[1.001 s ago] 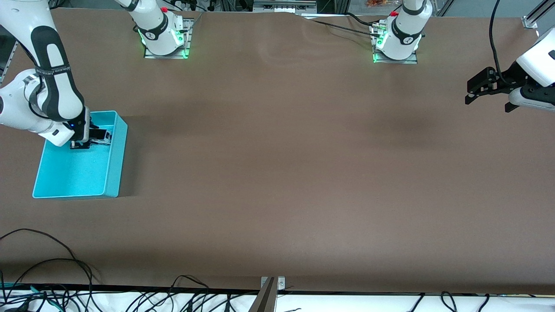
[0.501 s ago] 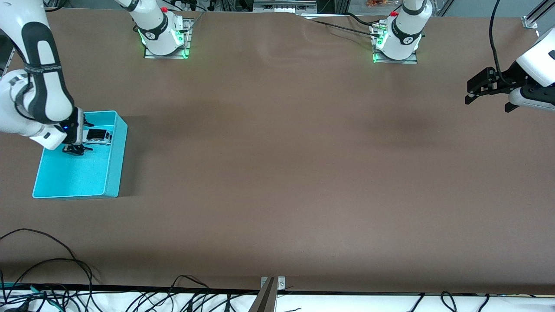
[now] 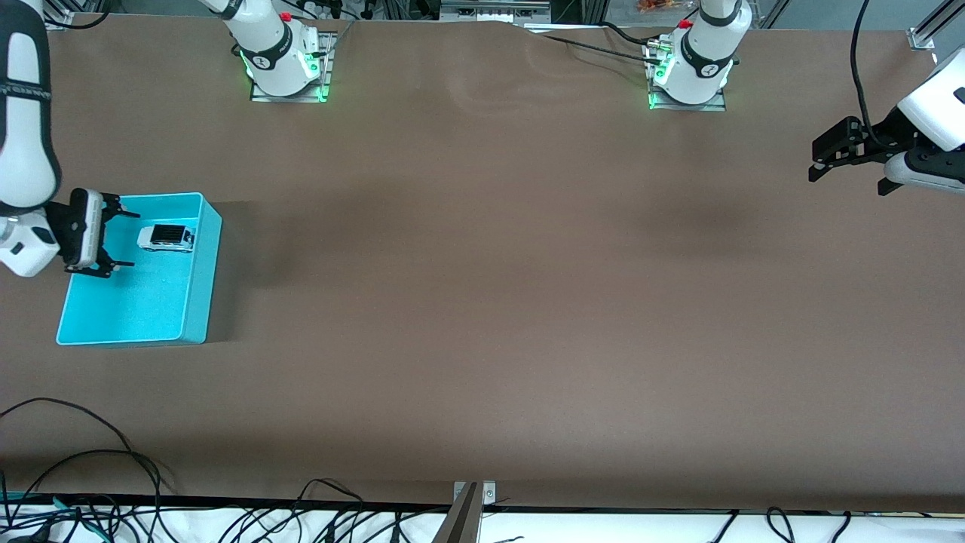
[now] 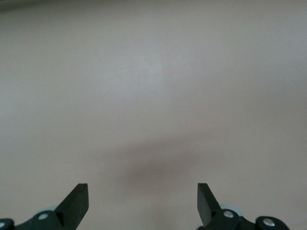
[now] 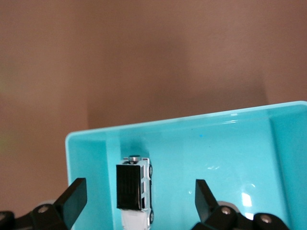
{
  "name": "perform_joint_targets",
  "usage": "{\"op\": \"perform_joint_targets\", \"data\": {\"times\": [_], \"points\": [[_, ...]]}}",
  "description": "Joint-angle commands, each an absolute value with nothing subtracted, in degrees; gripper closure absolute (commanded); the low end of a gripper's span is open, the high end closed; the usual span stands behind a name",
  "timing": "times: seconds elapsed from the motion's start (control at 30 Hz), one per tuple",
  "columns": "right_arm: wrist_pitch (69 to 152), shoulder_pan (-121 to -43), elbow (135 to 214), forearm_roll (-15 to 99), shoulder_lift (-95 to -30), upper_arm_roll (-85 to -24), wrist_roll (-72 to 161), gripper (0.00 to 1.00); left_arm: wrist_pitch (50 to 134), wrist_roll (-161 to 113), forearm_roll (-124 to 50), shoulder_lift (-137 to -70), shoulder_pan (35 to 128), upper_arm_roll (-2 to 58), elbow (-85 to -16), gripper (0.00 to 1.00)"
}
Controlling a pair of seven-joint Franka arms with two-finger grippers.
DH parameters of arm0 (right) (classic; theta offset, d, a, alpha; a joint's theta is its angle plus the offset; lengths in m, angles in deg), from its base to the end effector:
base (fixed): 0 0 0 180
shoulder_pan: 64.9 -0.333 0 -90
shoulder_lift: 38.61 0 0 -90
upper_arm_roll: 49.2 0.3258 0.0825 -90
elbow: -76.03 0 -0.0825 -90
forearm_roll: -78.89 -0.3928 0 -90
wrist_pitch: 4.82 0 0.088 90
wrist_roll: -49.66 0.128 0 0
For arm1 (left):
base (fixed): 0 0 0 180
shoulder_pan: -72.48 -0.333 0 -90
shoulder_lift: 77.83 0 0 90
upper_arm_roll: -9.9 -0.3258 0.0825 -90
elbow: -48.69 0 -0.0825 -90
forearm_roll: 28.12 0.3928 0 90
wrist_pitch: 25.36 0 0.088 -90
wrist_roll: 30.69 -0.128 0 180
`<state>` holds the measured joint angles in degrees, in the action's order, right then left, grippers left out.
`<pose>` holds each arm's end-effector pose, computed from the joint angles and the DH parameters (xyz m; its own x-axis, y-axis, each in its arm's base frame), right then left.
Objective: Wind and store white jeep toy
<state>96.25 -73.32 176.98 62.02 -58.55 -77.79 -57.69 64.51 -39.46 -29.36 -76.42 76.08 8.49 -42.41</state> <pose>0.5885 -0.1621 0.3527 0.1693 0.9692 0.1790 0.9597 -0.1208 -0.2537 0.5547 -0.0238 0.6177 0.9817 -0.1901 0.0065 -0.1902 -0.9815 0.0215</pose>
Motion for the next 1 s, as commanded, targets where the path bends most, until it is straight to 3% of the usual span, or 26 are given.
{"op": "perform_joint_targets", "data": {"times": [0.0, 0.47, 0.97], "points": [[89.58, -74.56, 172.01, 62.72, -57.69, -77.76, -46.77, 0.00, 62.97, -40.18, -28.74, -77.30, 76.35, 8.40, -40.34, 0.00], [77.53, -82.29, 160.67, 68.34, -54.61, -77.41, -8.46, 0.00, 62.97, -40.09, -28.74, -77.30, 76.35, 8.40, -40.34, 0.00], [74.81, -85.11, 155.04, 69.40, -54.61, -77.14, 21.96, 0.00, 62.97, -40.18, -28.74, -77.30, 76.35, 8.40, -40.34, 0.00]]}}
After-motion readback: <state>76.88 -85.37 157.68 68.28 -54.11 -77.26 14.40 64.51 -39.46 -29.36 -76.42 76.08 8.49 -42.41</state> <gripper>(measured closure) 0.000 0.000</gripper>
